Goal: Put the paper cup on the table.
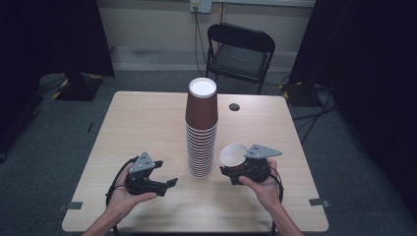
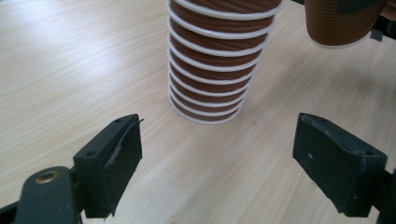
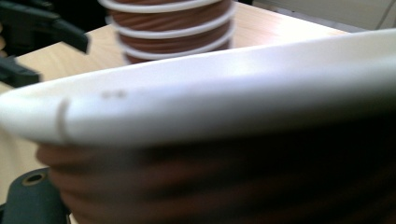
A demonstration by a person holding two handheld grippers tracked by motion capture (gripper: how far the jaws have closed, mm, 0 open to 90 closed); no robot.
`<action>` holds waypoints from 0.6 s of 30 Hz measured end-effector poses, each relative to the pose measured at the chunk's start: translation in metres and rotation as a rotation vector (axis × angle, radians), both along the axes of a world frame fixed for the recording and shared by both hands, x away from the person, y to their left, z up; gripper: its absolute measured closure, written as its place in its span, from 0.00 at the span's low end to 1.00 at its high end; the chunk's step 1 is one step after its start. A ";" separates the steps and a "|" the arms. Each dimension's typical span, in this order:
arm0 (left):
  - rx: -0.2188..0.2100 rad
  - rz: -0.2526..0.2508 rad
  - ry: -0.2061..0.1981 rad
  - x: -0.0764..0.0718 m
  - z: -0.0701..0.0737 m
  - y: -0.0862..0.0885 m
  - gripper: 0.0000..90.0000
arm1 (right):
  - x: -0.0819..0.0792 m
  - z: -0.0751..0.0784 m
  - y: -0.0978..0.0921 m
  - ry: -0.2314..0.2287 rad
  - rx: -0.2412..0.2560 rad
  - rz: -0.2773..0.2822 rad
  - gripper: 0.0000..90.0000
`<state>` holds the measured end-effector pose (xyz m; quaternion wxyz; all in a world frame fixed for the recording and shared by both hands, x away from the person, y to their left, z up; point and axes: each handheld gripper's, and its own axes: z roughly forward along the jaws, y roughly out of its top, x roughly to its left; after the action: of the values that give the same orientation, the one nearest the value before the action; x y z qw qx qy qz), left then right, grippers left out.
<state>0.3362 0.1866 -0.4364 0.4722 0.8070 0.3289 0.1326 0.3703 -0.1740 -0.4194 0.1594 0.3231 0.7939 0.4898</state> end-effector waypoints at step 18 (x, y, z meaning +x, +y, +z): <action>0.002 0.064 0.013 0.001 -0.018 0.015 0.18 | 0.057 -0.016 -0.011 0.024 0.062 -0.173 0.12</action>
<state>0.3369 0.2013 -0.4539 0.4648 0.7973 0.3575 0.1430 0.4275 -0.1845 -0.4359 0.1812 0.4012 0.7493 0.4947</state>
